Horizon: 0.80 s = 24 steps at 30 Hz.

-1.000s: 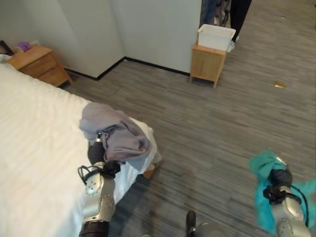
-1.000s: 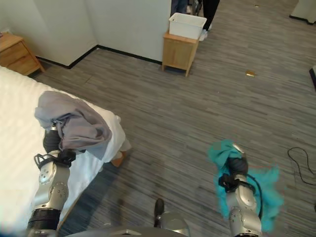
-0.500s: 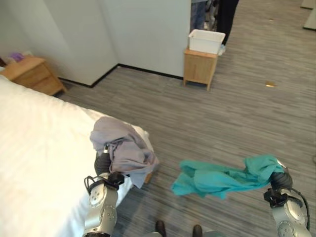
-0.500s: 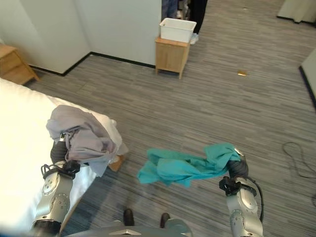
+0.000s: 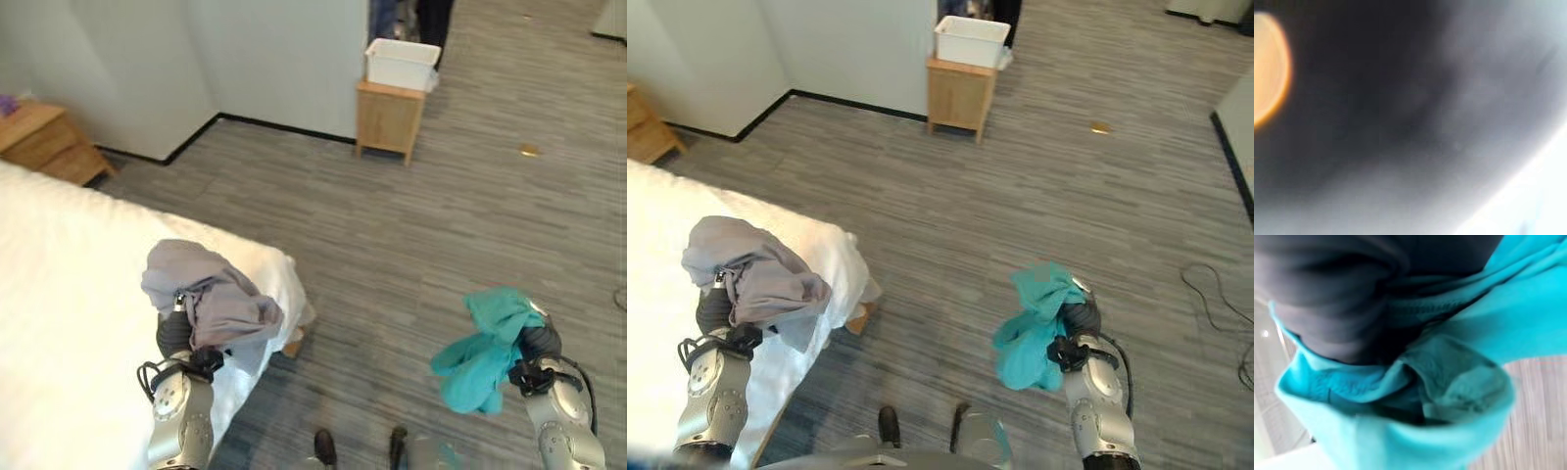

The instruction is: Pick up bed clothes into laundry basket.

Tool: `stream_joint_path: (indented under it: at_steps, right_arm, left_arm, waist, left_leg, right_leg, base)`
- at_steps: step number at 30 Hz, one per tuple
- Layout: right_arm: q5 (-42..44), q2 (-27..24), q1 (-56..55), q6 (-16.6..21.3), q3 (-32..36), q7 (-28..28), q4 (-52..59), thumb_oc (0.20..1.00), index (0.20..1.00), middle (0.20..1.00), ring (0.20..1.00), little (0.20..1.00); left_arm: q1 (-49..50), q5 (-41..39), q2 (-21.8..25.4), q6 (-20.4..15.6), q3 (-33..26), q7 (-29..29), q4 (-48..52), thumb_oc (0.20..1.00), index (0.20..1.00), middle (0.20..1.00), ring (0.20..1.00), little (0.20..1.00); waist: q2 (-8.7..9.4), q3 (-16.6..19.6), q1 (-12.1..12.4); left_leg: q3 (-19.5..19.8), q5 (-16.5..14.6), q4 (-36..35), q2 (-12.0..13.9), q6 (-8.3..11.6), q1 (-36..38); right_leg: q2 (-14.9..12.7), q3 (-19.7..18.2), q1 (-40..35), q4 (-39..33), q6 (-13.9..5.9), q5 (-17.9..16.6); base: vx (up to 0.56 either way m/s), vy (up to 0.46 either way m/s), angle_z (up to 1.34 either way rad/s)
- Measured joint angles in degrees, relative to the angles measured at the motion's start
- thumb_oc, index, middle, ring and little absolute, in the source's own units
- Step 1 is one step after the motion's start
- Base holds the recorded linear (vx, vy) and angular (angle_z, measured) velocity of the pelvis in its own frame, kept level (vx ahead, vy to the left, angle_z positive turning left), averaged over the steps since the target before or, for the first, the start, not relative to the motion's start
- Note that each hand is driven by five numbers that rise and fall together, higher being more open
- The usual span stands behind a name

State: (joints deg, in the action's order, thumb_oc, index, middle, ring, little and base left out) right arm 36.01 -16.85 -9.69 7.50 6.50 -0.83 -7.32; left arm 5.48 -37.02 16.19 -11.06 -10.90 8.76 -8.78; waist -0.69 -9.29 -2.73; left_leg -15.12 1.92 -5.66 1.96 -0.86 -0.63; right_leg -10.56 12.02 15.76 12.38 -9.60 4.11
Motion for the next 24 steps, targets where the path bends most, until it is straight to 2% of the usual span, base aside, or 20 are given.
stream_joint_path:
  at_steps: [1, 2, 3, 4, 6, 7, 8, 9, 10, 11, 12, 13, 14, 15, 18, 19, 20, 22, 23, 24]
  right_arm:
    - [0.01, 0.06, -0.7, 0.09, 0.26, -0.06, -0.06, 0.2, 0.2, 0.2, 0.2, 0.2]
    - [0.02, 1.22, -0.8, 0.22, 0.28, -0.34, -0.24, 0.2, 0.2, 0.2, 0.2, 0.2]
    - [0.02, 1.4, -0.46, 0.31, 0.25, -0.43, -0.32, 0.2, 0.2, 0.2, 0.2, 0.2]
    - [0.02, 1.76, -0.36, 0.12, -0.09, -0.72, -0.64, 0.2, 0.2, 0.2, 0.2, 0.2]
    - [0.01, 1.69, -0.52, 0.12, -0.08, -1.08, -0.69, 0.2, 0.2, 0.2, 0.2, 0.2]
    - [-0.01, 1.78, -0.77, 0.08, -0.39, -1.05, -1.11, 0.2, 0.2, 0.2, 0.2, 0.2]
    - [0.01, 2.27, -1.36, 0.11, -0.5, -1.03, -1.58, 0.2, 0.2, 0.2, 0.2, 0.2]
    - [0.03, 1.86, 0.42, 0.43, -0.3, -1.07, -4.78, 0.2, 0.2, 0.2, 0.2, 0.2]
    - [0.17, 2.5, 1.06, 0.23, 0.0, -1.4, -5.55, 0.2, 0.2, 0.2, 0.2, 0.2]
    - [0.48, 2.69, 1.65, 0.19, -0.94, -1.26, -6.18, 0.2, 0.2, 0.2, 0.2, 0.2]
    - [0.54, 2.61, 1.43, 0.19, -0.84, -1.24, -5.21, 0.2, 0.2, 0.2, 0.2, 0.2]
    - [0.96, 1.75, 1.88, 0.64, -0.69, -1.13, -4.08, 0.2, 0.2, 0.2, 0.2, 0.2]
    - [1.13, 0.94, 1.85, 0.78, -0.48, -1.21, -3.84, 0.2, 0.2, 0.2, 0.2, 0.2]
    - [1.08, 0.27, 1.36, 0.75, -0.08, -1.51, -3.39, 0.2, 0.2, 0.2, 0.2, 0.2]
    - [1.01, -0.92, 1.58, 0.69, 0.21, -2.26, -2.99, 0.2, 0.2, 0.2, 0.2, 0.2]
    - [0.92, -1.01, 1.87, 0.65, -0.17, -2.48, -2.97, 0.2, 0.2, 0.2, 0.2, 0.2]
    - [0.42, -1.51, 1.94, 0.63, -0.28, -2.82, -2.91, 0.2, 0.2, 0.2, 0.2, 0.2]
    - [-0.02, -1.91, 2.12, 0.68, -0.4, -2.81, -4.36, 0.2, 0.2, 0.2, 0.2, 0.2]
    - [-0.26, -2.21, 1.87, 0.11, -0.35, -2.81, -5.7, 0.2, 0.2, 0.2, 0.2, 0.2]
    - [-0.54, -2.23, 1.11, -0.09, -0.49, -2.78, -5.78, 0.2, 0.2, 0.2, 0.2, 0.2]
  left_arm:
    - [-1.29, 0.0, 0.03, -0.09, 0.65, -0.06, -0.91, 0.2, 0.2, 0.2, 0.2, 0.2]
    - [-3.33, 0.0, 0.74, -0.12, 0.75, 0.0, -2.41, 0.2, 0.2, 0.2, 0.2, 0.2]
    - [-4.66, 0.0, 1.11, -0.1, 0.7, 0.06, -2.95, 0.2, 0.2, 0.2, 0.2, 0.2]
    - [-5.1, 0.01, 0.97, -0.12, 0.71, 0.07, -3.36, 0.2, 0.2, 0.2, 0.2, 0.2]
    - [-5.11, 0.02, 0.68, -0.36, 1.75, -0.15, -2.96, 0.2, 0.2, 0.2, 0.2, 0.2]
    - [-4.89, 0.01, 0.67, -0.54, 2.05, -0.24, -2.39, 0.2, 0.2, 0.2, 0.2, 0.2]
    - [-4.32, 0.01, 1.48, -0.57, 2.16, -0.3, -1.66, 0.2, 0.2, 0.2, 0.2, 0.2]
    - [-3.89, -0.16, 0.4, -1.2, 2.12, -0.25, -1.66, 0.2, 0.2, 0.2, 0.2, 0.2]
    - [-3.99, -0.17, 0.26, -1.17, 2.32, -0.42, -1.65, 0.2, 0.2, 0.2, 0.2, 0.2]
    - [-4.73, -0.48, -0.08, -1.44, 2.28, -0.42, -2.04, 0.2, 0.2, 0.2, 0.2, 0.2]
    - [-5.44, -0.92, -0.51, -1.27, 2.32, -0.42, -2.1, 0.2, 0.2, 0.2, 0.2, 0.2]
    - [-5.06, -1.67, -1.65, -1.22, 2.75, -0.45, -2.13, 0.2, 0.2, 0.2, 0.2, 0.2]
    - [-4.79, -2.45, -2.03, -0.75, 3.73, -0.54, -2.16, 0.2, 0.2, 0.2, 0.2, 0.2]
    - [-4.83, -2.64, -2.21, -0.68, 4.76, -1.14, -1.92, 0.2, 0.2, 0.2, 0.2, 0.2]
    - [-4.45, -2.67, -2.75, -0.5, 4.88, -2.24, -1.73, 0.2, 0.2, 0.2, 0.2, 0.2]
    - [-3.46, -2.66, -2.55, -0.22, 4.63, -2.16, -2.13, 0.2, 0.2, 0.2, 0.2, 0.2]
    - [-3.26, -2.65, -2.35, -0.01, 4.44, -1.99, -2.29, 0.2, 0.2, 0.2, 0.2, 0.2]
    - [-3.04, -2.19, -2.49, -0.02, 3.59, -2.26, -3.42, 0.2, 0.2, 0.2, 0.2, 0.2]
    - [-2.94, -1.94, -2.57, 0.07, 2.41, -2.04, -3.77, 0.2, 0.2, 0.2, 0.2, 0.2]
    - [-2.62, -1.8, -2.56, 0.07, 1.95, -1.88, -3.74, 0.2, 0.2, 0.2, 0.2, 0.2]
  waist:
    - [-0.03, -0.15, -1.3]
    - [0.79, -0.57, -2.39]
    - [1.47, -1.44, -2.67]
    - [1.57, -1.83, -2.69]
    - [0.56, -2.06, -3.17]
    - [1.13, -1.69, -3.1]
    - [3.09, -0.33, -3.31]
    - [1.69, 0.11, -3.41]
    - [1.81, 0.14, -3.21]
    - [3.48, 0.47, -2.45]
    - [4.24, 0.24, -1.6]
    - [4.42, 0.1, -1.2]
    - [4.68, -0.14, -0.58]
    - [5.72, -0.78, 0.17]
    - [7.24, -1.53, 1.97]
    - [6.93, -1.57, 2.93]
    - [5.11, -1.56, 4.73]
    - [1.66, -0.81, 5.27]
    - [0.34, -1.12, 5.45]
    - [0.28, -1.06, 6.06]
  left_leg:
    - [1.14, -0.47, -0.01, 0.22, 0.68, -0.09]
    - [1.79, -1.28, 2.43, -0.98, 0.82, -0.98]
    - [1.43, -0.94, 3.61, -1.01, -0.5, -1.24]
    - [1.09, -1.51, 2.97, -0.97, 0.31, 0.3]
    - [1.09, -2.03, 2.59, 1.0, 1.92, 1.63]
    - [1.12, -2.57, 1.92, 2.75, 3.73, 3.49]
    - [1.42, -2.2, 1.26, 3.08, 5.53, 5.11]
    - [1.07, -2.54, 2.48, 7.5, 8.47, 5.96]
    - [0.01, -3.02, 7.28, 9.31, 9.14, 4.47]
    - [0.3, -4.67, 19.27, 12.63, 9.38, -0.53]
    - [0.22, -4.51, 25.72, 14.01, 9.02, -3.27]
    - [3.74, -2.34, 38.67, 17.26, 8.42, -8.11]
    - [8.28, 1.5, 46.36, 16.48, 8.2, -10.8]
    - [9.32, 0.75, 49.41, 14.58, 8.92, -11.88]
    - [4.7, -0.54, 45.53, 10.26, 9.18, -15.64]
    - [2.94, -0.48, 35.88, 7.65, 9.08, -16.19]
    - [2.85, 1.07, 22.69, 5.18, 7.46, -17.25]
    - [3.18, 1.2, 4.23, 3.69, 7.56, -16.89]
    - [1.39, 1.18, -0.27, 2.86, 7.18, -16.88]
    - [0.84, 1.17, -0.11, 2.41, 6.97, -16.97]
  right_leg:
    - [-0.7, -1.18, 0.35, -3.5, -0.29, -1.08]
    - [-3.23, -4.61, 0.75, -7.64, -2.53, -2.92]
    - [-4.45, -5.07, -0.06, -9.71, -3.14, -4.49]
    - [-5.77, -5.17, 0.28, -11.43, -2.12, -5.92]
    - [-5.02, -2.77, 0.08, -9.07, -1.58, -6.9]
    - [-4.21, -0.81, -1.0, -5.49, -1.46, -6.54]
    - [-3.48, -1.11, -3.04, -6.41, -1.85, -5.02]
    - [0.2, 1.37, -4.39, -6.71, -1.15, -5.59]
    - [2.0, 2.03, -5.27, -7.21, -0.92, -5.43]
    - [3.28, 2.42, -5.71, -7.2, 2.88, -5.58]
    - [3.78, 3.06, -6.27, -7.62, 5.9, -6.7]
    - [6.1, 3.42, -8.11, -7.54, 8.77, -6.37]
    - [7.35, 2.41, -10.08, -7.53, 11.39, -4.45]
    - [7.36, 1.94, -12.43, -8.7, 11.48, -4.32]
    - [7.76, 0.83, -16.33, -12.47, 11.71, -4.66]
    - [8.58, 0.3, -19.13, -15.46, 11.87, -3.87]
    - [10.03, 0.25, -21.81, -18.23, 11.33, -3.67]
    - [12.54, 0.6, -23.54, -18.06, 10.06, -0.85]
    - [13.55, 0.94, -26.25, -18.29, 11.14, 0.92]
    - [13.51, 0.82, -27.53, -18.11, 11.3, 1.45]
  base:
    - [0.44, -0.207, 0.34]
    - [0.44, -0.246, 0.43]
    - [0.31, -0.2, 0.18]
    - [0.45, -0.324, 0.01]
    - [0.36, -0.288, -0.05]
    - [0.38, -0.37, 0.04]
    - [0.41, -0.483, 0.0]
    - [0.57, -0.673, 0.01]
    - [0.48, -0.61, -0.23]
    - [0.31, -0.39, -0.26]
    - [0.43, -0.432, -0.5]
    - [0.48, -0.348, -0.52]
    - [0.6, -0.388, -0.57]
    - [0.46, -0.16, -0.24]
    - [0.49, -0.019, -0.18]
    - [0.93, 0.101, -0.36]
    - [0.95, 0.103, -0.21]
    - [0.82, 0.051, 0.07]
    - [0.71, 0.03, 0.15]
    - [0.76, 0.04, -0.12]
